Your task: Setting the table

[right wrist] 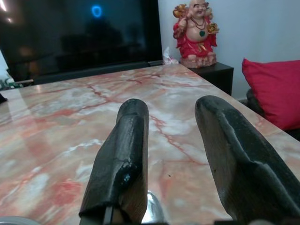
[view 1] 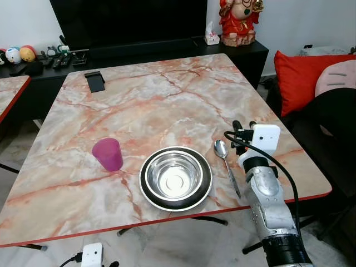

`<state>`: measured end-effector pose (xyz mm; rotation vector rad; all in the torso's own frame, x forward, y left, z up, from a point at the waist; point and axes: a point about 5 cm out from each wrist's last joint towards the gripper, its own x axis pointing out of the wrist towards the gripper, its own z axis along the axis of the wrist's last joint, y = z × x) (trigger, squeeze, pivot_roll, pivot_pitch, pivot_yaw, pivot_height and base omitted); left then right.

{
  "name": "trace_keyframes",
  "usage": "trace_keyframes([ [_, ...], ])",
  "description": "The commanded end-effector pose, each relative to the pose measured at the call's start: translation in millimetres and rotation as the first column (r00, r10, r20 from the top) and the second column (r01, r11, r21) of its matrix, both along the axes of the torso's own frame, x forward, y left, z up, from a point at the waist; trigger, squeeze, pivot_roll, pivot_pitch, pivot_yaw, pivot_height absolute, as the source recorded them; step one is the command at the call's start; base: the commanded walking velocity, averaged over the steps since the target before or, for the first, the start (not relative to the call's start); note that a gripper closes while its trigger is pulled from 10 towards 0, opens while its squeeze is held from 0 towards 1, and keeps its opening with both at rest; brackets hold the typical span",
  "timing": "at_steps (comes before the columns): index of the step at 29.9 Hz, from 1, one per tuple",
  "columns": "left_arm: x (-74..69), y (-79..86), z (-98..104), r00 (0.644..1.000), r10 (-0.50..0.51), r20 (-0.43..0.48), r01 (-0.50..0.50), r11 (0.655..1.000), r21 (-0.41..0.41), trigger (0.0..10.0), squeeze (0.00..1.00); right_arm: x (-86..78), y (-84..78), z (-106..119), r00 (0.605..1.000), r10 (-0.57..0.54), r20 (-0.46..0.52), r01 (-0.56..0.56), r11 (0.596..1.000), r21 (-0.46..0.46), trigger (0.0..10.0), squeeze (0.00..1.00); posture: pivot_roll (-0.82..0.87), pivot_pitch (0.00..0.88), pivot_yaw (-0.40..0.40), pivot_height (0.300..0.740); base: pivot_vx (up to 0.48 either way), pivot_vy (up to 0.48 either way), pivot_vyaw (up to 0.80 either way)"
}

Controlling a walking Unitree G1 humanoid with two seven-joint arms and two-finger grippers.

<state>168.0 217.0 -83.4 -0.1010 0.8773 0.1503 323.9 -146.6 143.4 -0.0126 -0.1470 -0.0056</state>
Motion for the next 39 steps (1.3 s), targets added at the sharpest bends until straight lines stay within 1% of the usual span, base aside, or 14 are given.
trace_keyframes([
  [1, -4.3, 5.3, -1, 1.000, 0.005, -0.016, -0.004, 1.000, 0.013, 10.0, 0.00, -2.8, 4.0, 4, 0.999, 0.020, 0.034, -0.021, 1.000, 0.009, 10.0, 0.00, -0.11, 0.000, 0.076, 0.740, 0.000, 0.000, 0.00],
  [7, -4.8, 5.8, -1, 1.000, 0.004, -0.020, -0.004, 1.000, 0.018, 10.0, 0.00, -3.0, 6.0, 3, 0.999, 0.023, 0.040, -0.024, 1.000, 0.006, 10.0, 0.00, -0.11, 0.000, 0.075, 0.740, 0.000, 0.000, 0.00],
  [9, -5.8, 6.3, -2, 1.000, 0.010, -0.024, -0.009, 1.000, 0.019, 10.0, 0.00, -3.0, 9.5, 1, 0.998, 0.032, 0.046, -0.032, 0.999, 0.007, 10.0, 0.00, -0.12, 0.000, 0.072, 0.740, 0.000, 0.000, 0.00],
  [10, -6.4, 6.6, -2, 1.000, 0.014, -0.026, -0.013, 1.000, 0.021, 10.0, 0.00, -3.0, 13.7, 2, 0.997, 0.051, 0.053, -0.051, 0.999, 0.000, 10.0, 0.00, -0.12, 0.000, 0.067, 0.740, 0.000, 0.000, 0.00],
  [12, -6.7, 6.4, -2, 0.999, 0.018, -0.027, -0.018, 1.000, 0.021, 10.0, 0.00, -2.7, 15.0, 2, 0.997, 0.057, 0.055, -0.057, 0.998, -0.004, 10.0, 0.00, -0.12, 0.000, 0.059, 0.740, 0.000, 0.000, 0.00],
  [18, -6.3, 0.0, -3, 0.999, 0.037, -0.021, -0.037, 0.999, 0.004, 10.0, 0.00, 2.5, 8.9, 7, 0.995, 0.069, 0.067, -0.068, 0.997, -0.024, 10.0, 0.00, -0.11, 0.000, 0.030, 0.740, 0.000, 0.000, 0.00],
  [21, -6.3, -2.7, -4, 0.999, 0.043, -0.020, -0.043, 0.999, -0.003, 10.0, 0.00, 5.3, 8.9, 8, 0.995, 0.071, 0.070, -0.069, 0.997, -0.028, 10.0, 0.00, -0.11, 0.000, 0.024, 0.740, 0.000, 0.000, 0.00],
  [27, -6.5, -3.2, -4, 0.998, 0.054, -0.018, -0.054, 0.999, -0.003, 10.0, 0.00, 7.6, 17.8, 7, 0.994, 0.090, 0.069, -0.089, 0.996, -0.015, 10.0, 0.00, -0.08, 0.000, 0.012, 0.740, 0.000, 0.000, 0.00],
  [36, -9.6, 6.7, -3, 0.995, 0.094, -0.014, -0.094, 0.995, 0.020, 10.0, 0.00, 13.3, 32.4, 5, 0.988, 0.137, 0.066, -0.137, 0.991, 0.008, 10.0, 0.00, -0.01, 0.000, -0.008, 0.740, 0.000, 0.000, 0.00],
  [39, -11.0, 11.7, -2, 0.993, 0.120, -0.012, -0.120, 0.992, 0.031, 10.0, 0.00, 17.9, 40.6, 4, 0.984, 0.169, 0.060, -0.170, 0.985, 0.011, 10.0, 0.00, 0.02, 0.000, -0.024, 0.740, 0.000, 0.000, 0.00],
])
